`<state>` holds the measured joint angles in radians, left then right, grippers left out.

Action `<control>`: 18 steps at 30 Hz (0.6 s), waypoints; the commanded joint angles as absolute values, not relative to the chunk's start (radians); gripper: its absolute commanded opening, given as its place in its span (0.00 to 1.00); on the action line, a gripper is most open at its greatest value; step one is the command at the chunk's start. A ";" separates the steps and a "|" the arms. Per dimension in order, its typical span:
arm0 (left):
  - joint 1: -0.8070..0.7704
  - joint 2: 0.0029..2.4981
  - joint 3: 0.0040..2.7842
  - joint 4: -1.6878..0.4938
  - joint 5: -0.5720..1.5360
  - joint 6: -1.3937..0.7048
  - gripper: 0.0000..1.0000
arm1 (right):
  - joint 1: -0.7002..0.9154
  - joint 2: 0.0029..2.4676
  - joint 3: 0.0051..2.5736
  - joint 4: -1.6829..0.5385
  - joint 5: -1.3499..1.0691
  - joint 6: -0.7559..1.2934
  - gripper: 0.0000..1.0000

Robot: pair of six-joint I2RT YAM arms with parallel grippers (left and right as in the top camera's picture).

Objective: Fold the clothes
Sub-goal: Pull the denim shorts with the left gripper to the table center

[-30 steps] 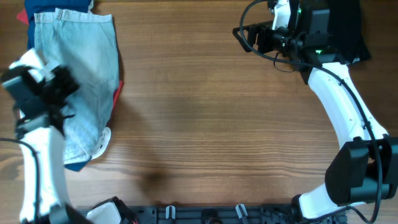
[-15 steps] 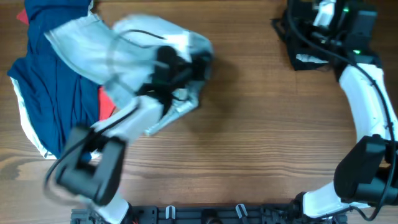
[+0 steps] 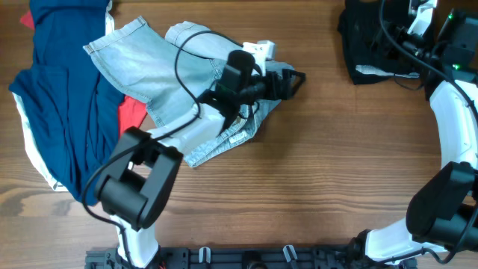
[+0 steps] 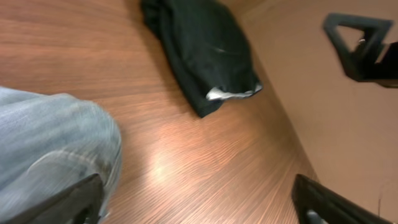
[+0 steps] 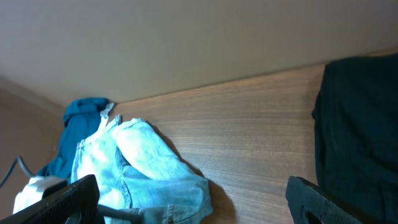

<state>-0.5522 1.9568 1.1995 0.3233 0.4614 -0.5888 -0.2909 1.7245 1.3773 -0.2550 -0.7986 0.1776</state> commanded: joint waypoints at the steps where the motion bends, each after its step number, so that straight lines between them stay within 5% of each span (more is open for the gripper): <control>1: -0.441 1.792 1.211 0.225 0.486 -0.577 1.00 | -0.284 1.741 1.402 -0.255 -0.839 0.128 0.97; 11: -0.153 1.460 1.211 -0.366 0.342 -0.475 1.00 | -0.064 1.777 1.402 -0.446 -0.590 0.056 0.89; 18: -0.076 1.431 1.211 -0.604 0.226 -0.422 1.00 | 0.126 1.855 1.402 -0.633 -0.342 0.270 0.91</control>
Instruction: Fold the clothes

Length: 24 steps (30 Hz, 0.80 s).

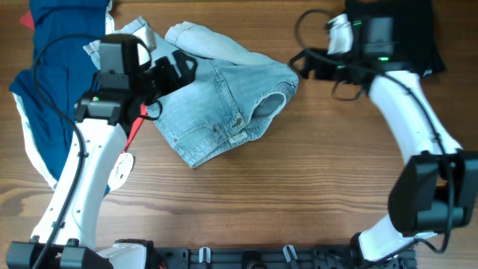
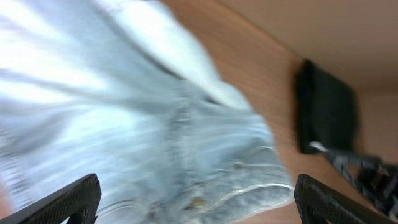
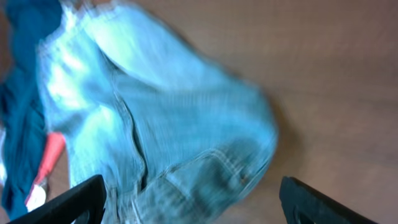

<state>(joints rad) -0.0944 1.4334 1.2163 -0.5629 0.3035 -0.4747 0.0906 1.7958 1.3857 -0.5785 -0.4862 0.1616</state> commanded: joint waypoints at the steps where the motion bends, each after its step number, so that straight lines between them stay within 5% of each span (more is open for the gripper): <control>1: -0.076 1.433 1.211 -0.612 0.216 -0.422 1.00 | 0.134 1.867 1.402 -0.647 -0.365 0.268 0.91; 9: -0.076 1.436 1.211 -0.633 0.162 -0.422 1.00 | 0.199 1.958 1.402 -0.775 -0.491 0.253 0.82; 12: -0.076 1.436 1.211 -0.633 0.162 -0.422 1.00 | 0.197 1.960 1.402 -0.808 -0.486 0.255 0.60; 15: -0.076 1.436 1.211 -0.633 0.162 -0.421 1.00 | 0.175 1.960 1.402 -0.833 -0.451 0.273 0.08; 16: -0.076 1.436 1.211 -0.633 0.162 -0.411 1.00 | 0.157 1.960 1.402 -0.855 -0.430 0.273 0.04; 24: -0.076 1.459 1.211 -0.633 0.125 -0.366 1.00 | -0.060 1.959 1.402 -1.043 -0.332 0.199 0.04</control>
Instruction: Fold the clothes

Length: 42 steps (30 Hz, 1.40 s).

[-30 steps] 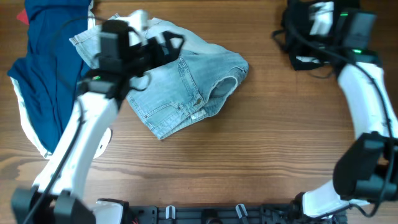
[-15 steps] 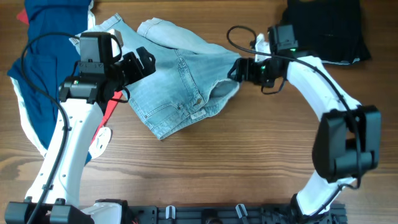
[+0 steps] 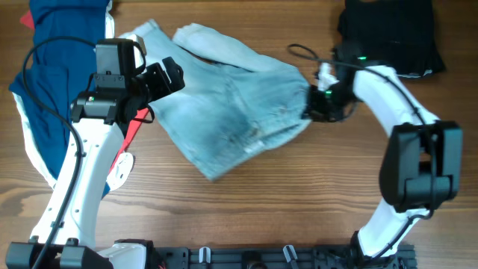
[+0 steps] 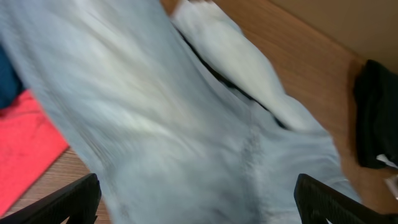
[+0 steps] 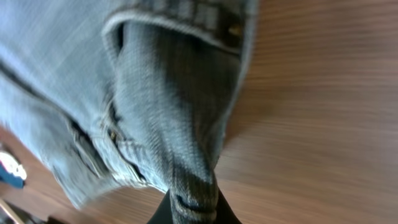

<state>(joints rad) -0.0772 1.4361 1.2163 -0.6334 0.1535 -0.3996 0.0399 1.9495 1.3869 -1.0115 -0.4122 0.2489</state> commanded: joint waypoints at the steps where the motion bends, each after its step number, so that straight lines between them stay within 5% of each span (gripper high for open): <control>1: -0.076 1.464 1.211 -0.633 0.125 -0.366 1.00 | -0.090 1.959 1.402 -1.055 -0.337 0.181 0.04; 4: -0.076 1.479 1.211 -0.632 0.124 -0.364 1.00 | -0.160 1.956 1.402 -1.110 -0.419 0.034 0.09; 8: -0.076 1.495 1.211 -0.632 0.124 -0.344 1.00 | -0.184 1.925 1.409 -1.142 -0.465 -0.117 0.44; 9: -0.076 1.500 1.211 -0.632 0.122 -0.344 1.00 | -0.180 1.906 1.428 -1.135 -0.464 -0.145 0.61; 12: -0.076 1.508 1.211 -0.633 0.121 -0.344 1.00 | -0.164 1.870 1.523 -1.105 -0.461 -0.168 0.79; 19: -0.076 1.515 1.211 -0.633 0.121 -0.344 1.00 | -0.045 1.867 1.697 -0.767 -0.440 -0.187 0.90; 27: -0.076 1.527 1.211 -0.633 0.121 -0.344 1.00 | 0.128 2.020 1.696 -0.329 -0.426 -0.211 0.91; 42: -0.076 1.533 1.211 -0.652 0.144 -0.347 1.00 | 0.176 2.330 1.698 -0.087 -0.481 -0.210 0.89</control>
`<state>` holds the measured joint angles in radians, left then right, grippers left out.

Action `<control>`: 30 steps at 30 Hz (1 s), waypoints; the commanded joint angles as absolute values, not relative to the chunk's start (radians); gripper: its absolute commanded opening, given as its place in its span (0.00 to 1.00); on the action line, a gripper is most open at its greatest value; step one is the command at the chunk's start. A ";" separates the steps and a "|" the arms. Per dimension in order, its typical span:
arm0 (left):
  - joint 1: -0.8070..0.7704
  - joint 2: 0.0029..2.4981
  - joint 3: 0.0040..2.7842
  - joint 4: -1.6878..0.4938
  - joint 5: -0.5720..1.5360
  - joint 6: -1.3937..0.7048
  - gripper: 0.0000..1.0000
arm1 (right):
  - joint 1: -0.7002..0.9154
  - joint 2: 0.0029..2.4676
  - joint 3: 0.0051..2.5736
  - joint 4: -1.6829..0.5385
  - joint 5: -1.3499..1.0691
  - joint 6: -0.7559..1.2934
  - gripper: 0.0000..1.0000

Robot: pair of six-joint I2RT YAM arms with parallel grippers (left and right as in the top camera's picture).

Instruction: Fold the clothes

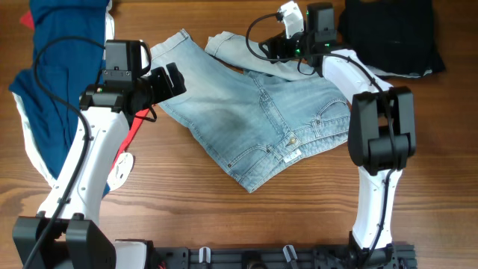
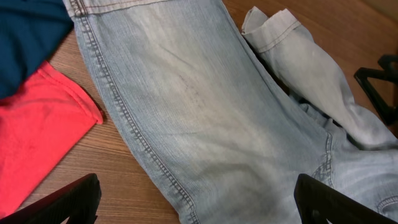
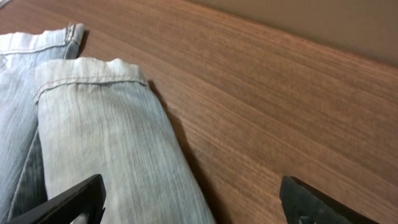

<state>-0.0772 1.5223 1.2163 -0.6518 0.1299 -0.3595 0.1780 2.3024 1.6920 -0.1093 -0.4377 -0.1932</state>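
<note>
Light blue denim shorts (image 1: 258, 112) lie spread front side up in the middle of the table, waistband toward the front right. One leg (image 1: 235, 43) lies folded along the far edge. My left gripper (image 1: 173, 81) hovers open over the shorts' left leg (image 2: 205, 112), nothing between its fingers (image 2: 65, 202). My right gripper (image 1: 273, 46) is open just above the far leg's hem (image 3: 93, 74), fingers (image 3: 326, 202) wide apart and empty.
A dark blue garment (image 1: 56, 82) with a red cloth (image 2: 37, 137) under its edge lies at the left. A folded black garment (image 1: 388, 33) sits at the far right corner. Bare wood (image 1: 299, 209) runs along the front.
My right gripper has let go of the waistband and now stands open at the far leg's hem. The shorts lie flatter and reach farther toward the front. The left gripper has barely moved.
First the shorts lay crumpled, my left gripper open beyond their right side, the right arm by the black garment. Then the left gripper was at their left edge, the right near their right edge. Then the right was shut on the waistband. Now the shorts lie spread, both grippers open.
</note>
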 commanded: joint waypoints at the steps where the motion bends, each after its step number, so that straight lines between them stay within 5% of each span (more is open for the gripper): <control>1: -0.076 1.533 1.211 -0.652 0.144 -0.347 1.00 | 0.176 2.339 1.698 -0.086 -0.493 -0.210 0.89; 18: -0.101 1.533 1.211 -0.656 0.148 -0.347 1.00 | 0.197 2.453 1.698 -0.084 -0.562 -0.199 0.85; 20: -0.108 1.533 1.211 -0.656 0.148 -0.347 1.00 | 0.198 2.454 1.698 -0.087 -0.562 -0.192 0.76; 24: -0.110 1.533 1.211 -0.656 0.147 -0.347 1.00 | 0.196 2.440 1.716 -0.101 -0.601 -0.150 0.23; 30: -0.110 1.533 1.211 -0.655 0.147 -0.347 1.00 | 0.196 2.330 1.840 -0.193 -0.586 -0.125 0.11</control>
